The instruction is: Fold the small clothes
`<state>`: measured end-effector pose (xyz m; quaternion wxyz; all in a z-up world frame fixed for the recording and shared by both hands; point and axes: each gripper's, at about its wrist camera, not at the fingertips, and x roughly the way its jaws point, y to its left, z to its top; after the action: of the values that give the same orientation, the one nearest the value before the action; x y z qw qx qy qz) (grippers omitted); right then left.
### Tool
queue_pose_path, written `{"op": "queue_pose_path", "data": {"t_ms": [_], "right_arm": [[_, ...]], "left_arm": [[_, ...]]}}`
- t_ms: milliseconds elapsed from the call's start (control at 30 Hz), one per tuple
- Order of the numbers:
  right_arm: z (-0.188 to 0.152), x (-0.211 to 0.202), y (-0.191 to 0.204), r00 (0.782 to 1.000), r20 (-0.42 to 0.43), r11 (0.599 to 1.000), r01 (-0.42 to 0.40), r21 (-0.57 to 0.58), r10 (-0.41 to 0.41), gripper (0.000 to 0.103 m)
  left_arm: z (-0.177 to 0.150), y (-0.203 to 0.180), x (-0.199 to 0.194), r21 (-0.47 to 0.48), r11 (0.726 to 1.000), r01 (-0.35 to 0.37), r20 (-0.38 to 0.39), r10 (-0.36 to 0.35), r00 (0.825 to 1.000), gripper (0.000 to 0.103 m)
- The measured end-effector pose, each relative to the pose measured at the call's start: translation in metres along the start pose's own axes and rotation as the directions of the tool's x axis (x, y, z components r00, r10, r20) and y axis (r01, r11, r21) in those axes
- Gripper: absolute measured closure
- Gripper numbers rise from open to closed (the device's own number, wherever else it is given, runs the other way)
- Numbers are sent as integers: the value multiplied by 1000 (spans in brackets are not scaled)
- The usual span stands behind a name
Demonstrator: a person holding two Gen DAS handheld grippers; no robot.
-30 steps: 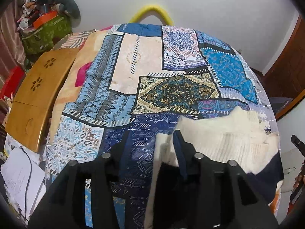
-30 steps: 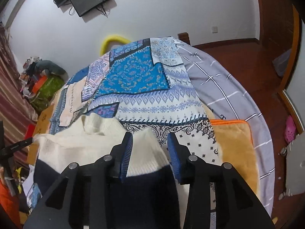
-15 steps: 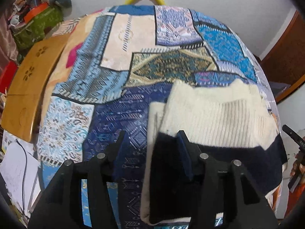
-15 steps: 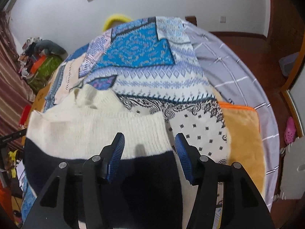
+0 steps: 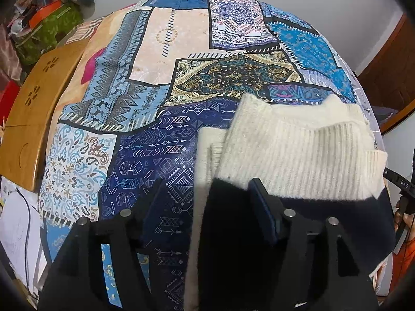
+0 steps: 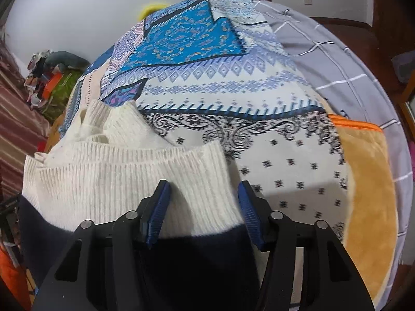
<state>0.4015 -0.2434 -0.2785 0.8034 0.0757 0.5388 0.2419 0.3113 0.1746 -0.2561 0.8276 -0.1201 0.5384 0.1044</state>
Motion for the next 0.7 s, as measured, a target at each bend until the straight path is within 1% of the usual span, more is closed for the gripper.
{"op": "queue_pose_path", "data": {"t_ms": [33,67,100,133,167,200,267,367,467,533,700], "right_arm": [[0,1,2,1000,1,1000,7,-9,-7,62],[0,1,5,1000,8,1000,15,-24,-15,68],[0,1,7,1000,13,999,17,-35,-17,76],[-1,0,8,999,23,999,27,-47,-26,81],[-1,-1,10,999,32,998,37,-56,-35,92],[-1,-3,11,998,41,996,54,-69,-51,96],[-1,-7,15,994,68,990,97,-102,-90,96],[-1,-20,19,982,130,978,157,-136,-140,97],[3,-37,18,966,199,974,191,-125,-164,97],[7,-45,13,957,229,973,207,-105,-179,97],[13,-43,3,944,242,967,247,-62,-225,98]], "left_arm": [[-1,0,0,-2,1000,0,1,0,1000,36],[-1,1,0,-4,1000,-1,3,1,1000,35],[-2,1,0,-4,1000,-2,4,2,1000,35],[-2,1,1,-6,1000,-5,5,5,1000,33],[-3,2,1,-8,1000,-8,5,8,1000,32],[-3,2,1,-10,1000,-9,5,10,1000,31],[-3,3,2,-15,1000,-8,4,8,1000,30],[-4,3,2,-21,1000,-6,1,6,1000,30],[-4,4,1,-21,1000,-13,3,13,1000,26],[-5,5,1,-20,1000,-24,8,24,1000,24],[-5,9,0,-23,999,-32,11,32,999,19]]}}
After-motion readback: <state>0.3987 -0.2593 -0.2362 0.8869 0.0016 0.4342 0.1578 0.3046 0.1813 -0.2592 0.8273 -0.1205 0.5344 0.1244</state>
